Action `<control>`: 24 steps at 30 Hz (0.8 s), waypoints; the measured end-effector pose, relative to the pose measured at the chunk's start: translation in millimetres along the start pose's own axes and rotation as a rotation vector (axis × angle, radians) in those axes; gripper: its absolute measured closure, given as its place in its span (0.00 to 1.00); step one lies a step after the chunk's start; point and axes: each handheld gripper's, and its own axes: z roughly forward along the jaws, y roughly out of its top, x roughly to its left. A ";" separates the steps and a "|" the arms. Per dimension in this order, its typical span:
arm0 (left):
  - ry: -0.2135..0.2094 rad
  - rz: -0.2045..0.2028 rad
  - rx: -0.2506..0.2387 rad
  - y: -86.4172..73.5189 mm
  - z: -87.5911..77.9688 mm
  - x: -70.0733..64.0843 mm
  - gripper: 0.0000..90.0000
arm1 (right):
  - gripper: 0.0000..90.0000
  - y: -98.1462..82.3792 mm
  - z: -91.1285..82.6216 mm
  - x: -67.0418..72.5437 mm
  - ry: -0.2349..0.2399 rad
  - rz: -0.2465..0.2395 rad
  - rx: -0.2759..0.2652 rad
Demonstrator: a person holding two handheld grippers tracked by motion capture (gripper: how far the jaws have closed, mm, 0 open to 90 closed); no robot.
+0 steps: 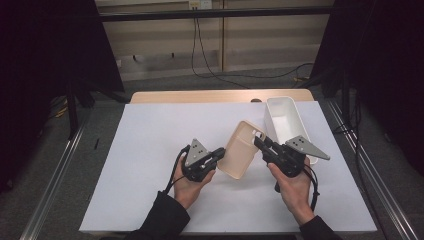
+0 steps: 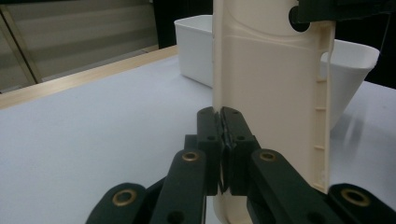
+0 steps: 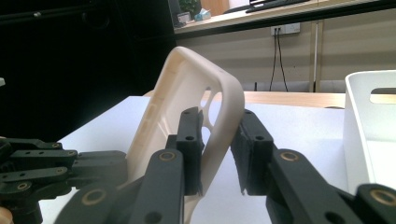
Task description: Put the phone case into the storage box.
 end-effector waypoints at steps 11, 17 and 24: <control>-0.014 0.007 0.022 -2.5 4.0 -0.4 0.96 | 0.89 0.6 0.4 -2.1 0.021 -0.014 0.003; -0.023 0.002 0.028 -3.9 6.3 1.1 0.96 | 0.91 1.9 -0.6 0.6 0.045 -0.032 -0.017; -0.033 -0.025 0.022 -4.2 6.9 6.9 0.92 | 0.91 4.1 -1.1 4.6 0.078 -0.076 -0.033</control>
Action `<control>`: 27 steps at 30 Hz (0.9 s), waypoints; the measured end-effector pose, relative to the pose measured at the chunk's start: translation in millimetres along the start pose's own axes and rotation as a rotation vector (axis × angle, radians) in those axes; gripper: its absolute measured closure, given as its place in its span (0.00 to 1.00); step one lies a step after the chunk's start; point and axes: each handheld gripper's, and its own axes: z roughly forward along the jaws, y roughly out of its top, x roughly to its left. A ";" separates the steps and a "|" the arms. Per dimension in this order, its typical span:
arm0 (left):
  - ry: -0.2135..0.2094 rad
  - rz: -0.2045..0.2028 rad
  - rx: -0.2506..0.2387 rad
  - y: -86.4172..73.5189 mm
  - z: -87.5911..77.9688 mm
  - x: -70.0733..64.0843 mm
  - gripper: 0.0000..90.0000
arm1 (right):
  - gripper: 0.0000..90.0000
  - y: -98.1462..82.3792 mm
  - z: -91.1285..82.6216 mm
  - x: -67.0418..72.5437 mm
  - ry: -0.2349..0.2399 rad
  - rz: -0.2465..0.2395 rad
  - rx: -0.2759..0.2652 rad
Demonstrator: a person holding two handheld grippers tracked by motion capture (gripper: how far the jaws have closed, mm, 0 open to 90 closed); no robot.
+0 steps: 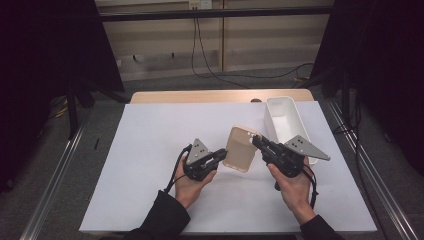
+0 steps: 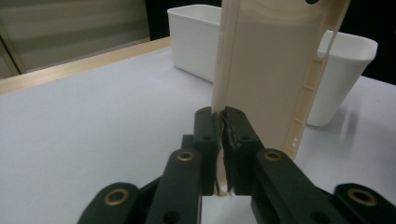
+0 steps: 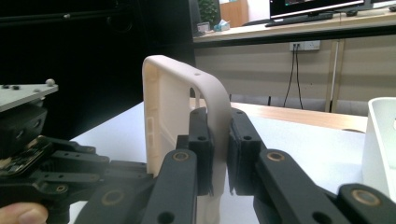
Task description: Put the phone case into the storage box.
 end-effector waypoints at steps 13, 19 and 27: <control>0.013 0.013 0.010 -0.2 3.2 4.2 0.46 | 0.91 -1.0 1.5 -2.2 0.010 -0.014 0.007; 0.054 -0.004 0.012 2.3 0.5 9.7 0.20 | 0.91 1.0 -0.9 -2.9 0.023 -0.029 -0.010; 0.064 0.004 -0.021 8.0 -11.9 11.7 0.06 | 0.91 4.1 -4.5 -5.0 0.024 -0.038 -0.022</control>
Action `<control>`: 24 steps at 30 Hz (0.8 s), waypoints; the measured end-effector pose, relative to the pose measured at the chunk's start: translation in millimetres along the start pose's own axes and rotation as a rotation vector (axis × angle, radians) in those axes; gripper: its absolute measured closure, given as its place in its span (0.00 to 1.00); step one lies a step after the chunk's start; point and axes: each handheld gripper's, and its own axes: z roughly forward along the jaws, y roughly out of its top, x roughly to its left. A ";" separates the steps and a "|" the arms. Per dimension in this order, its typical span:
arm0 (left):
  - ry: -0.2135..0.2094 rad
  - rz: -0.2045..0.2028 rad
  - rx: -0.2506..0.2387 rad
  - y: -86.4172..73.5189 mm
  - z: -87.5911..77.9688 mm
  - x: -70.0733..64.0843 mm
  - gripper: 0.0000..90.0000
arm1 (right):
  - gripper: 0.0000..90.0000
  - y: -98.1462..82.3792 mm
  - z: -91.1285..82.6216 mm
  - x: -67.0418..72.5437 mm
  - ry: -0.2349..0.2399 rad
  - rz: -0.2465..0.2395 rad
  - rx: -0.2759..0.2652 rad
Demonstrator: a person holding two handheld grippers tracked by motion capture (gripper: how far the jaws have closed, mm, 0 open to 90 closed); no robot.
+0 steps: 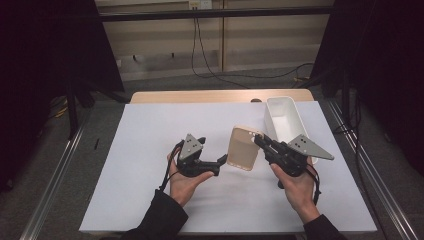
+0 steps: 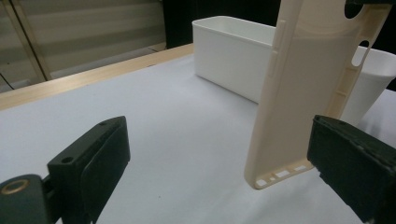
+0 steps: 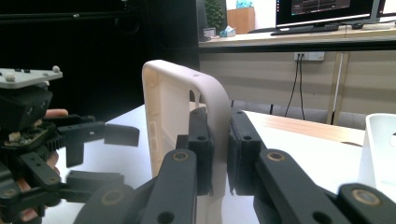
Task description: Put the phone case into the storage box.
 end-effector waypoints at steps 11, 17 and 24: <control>0.061 0.028 -0.042 2.7 -20.0 2.9 0.04 | 0.91 7.9 -5.7 -3.9 -0.013 -0.012 -0.023; 0.057 0.034 -0.081 -2.8 -32.2 9.0 0.04 | 0.91 12.1 -9.1 -9.1 -0.021 -0.015 -0.029; 0.051 0.005 -0.098 -10.9 -46.1 18.2 0.04 | 0.91 17.9 -12.0 -16.5 -0.027 -0.015 -0.035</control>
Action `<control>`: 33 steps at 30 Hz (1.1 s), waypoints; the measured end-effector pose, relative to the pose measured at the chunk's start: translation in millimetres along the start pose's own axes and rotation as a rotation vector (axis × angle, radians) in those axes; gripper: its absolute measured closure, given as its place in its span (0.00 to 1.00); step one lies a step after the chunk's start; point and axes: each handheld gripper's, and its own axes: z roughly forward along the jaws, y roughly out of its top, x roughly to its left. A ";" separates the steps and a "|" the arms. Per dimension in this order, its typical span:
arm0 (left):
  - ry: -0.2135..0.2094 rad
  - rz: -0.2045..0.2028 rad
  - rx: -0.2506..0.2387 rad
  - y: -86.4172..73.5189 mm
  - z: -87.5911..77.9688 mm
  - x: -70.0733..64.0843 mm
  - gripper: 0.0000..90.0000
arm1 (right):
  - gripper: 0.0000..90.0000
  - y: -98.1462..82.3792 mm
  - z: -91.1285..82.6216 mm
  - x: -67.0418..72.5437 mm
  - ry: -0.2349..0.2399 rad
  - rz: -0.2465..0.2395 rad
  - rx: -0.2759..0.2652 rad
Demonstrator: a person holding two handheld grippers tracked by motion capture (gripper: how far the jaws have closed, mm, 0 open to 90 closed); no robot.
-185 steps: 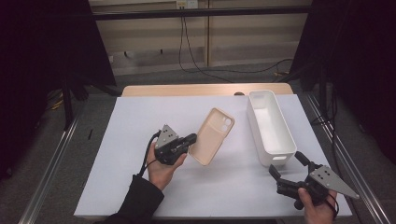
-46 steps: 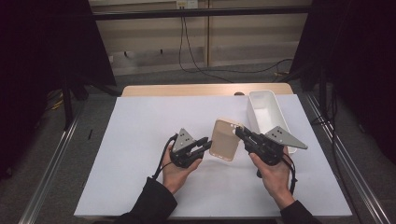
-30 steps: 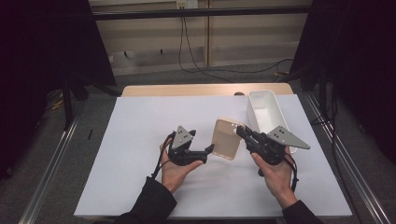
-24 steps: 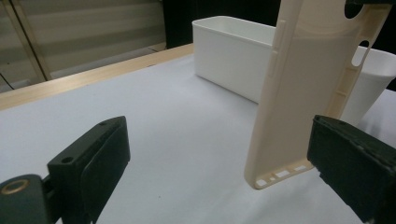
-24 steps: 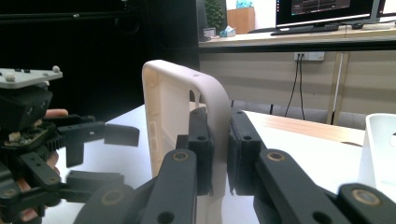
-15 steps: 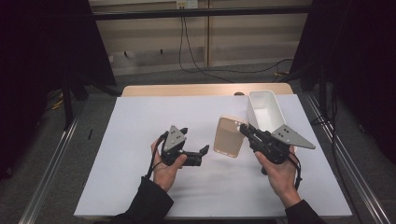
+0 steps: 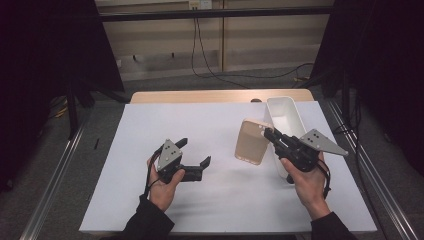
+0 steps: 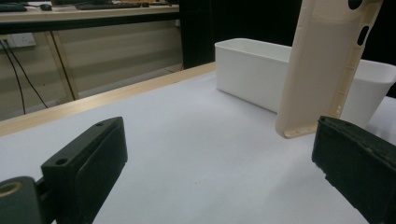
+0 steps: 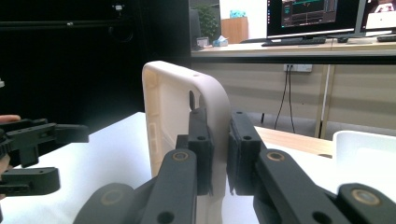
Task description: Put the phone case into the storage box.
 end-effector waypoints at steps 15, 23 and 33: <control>0.034 -0.062 -0.047 -12.3 -40.0 26.4 0.03 | 0.91 14.2 -1.5 -16.0 -0.009 0.011 -0.008; 0.048 -0.084 -0.022 -21.5 -54.9 35.4 0.02 | 0.91 23.7 -0.2 -19.8 -0.003 0.008 -0.021; 0.091 -0.081 -0.010 -31.5 -71.9 38.8 0.02 | 0.91 37.7 -4.9 -32.4 -0.018 0.015 -0.027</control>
